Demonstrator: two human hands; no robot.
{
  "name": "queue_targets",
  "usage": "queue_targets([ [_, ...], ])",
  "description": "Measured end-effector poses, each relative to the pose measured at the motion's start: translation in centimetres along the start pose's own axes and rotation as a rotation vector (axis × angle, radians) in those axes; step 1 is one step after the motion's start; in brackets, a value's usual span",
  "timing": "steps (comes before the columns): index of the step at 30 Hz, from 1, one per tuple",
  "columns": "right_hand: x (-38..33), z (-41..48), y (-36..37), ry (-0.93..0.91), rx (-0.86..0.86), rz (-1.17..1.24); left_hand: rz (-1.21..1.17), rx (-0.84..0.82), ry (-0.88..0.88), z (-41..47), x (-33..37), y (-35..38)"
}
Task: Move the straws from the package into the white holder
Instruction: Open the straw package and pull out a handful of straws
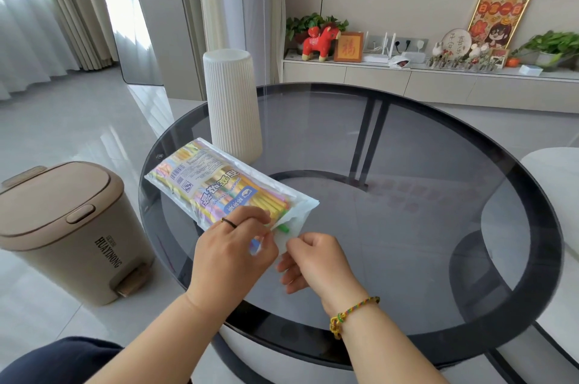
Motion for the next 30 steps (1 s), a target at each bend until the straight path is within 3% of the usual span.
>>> queue_targets([
  [9,-0.5,0.1,0.5,-0.052,-0.061,0.113,0.013,0.116,0.103,0.3,0.6,-0.9],
  [14,-0.5,-0.3,0.8,-0.06,-0.039,0.134,-0.02,0.035,0.101,0.2,0.3,-1.1],
  [18,-0.9,-0.4,0.7,-0.059,-0.004,0.233,-0.329,-0.12,-0.21,-0.4,-0.3,-1.4],
  [23,-1.4,-0.1,0.8,-0.01,0.006,0.432,-0.439,-0.048,-0.662,-1.3,-2.3,-2.2],
  [26,-1.7,0.0,0.8,-0.006,0.031,0.547,-0.546,-0.237,-0.877,-1.5,-2.8,-2.1],
  [30,-1.9,-0.1,1.0,-0.032,0.065,0.668,-1.08,-0.484,-1.244,-1.6,-2.4,-1.1],
])
Point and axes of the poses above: each hand's wrist, its own z-axis towards the middle knuckle, its own y-axis out of the palm, x = y × z, the point moved 1 cm from there along z, towards the middle knuckle, and after that the axes turned 12 degrees about z, right-handed, at the moved point
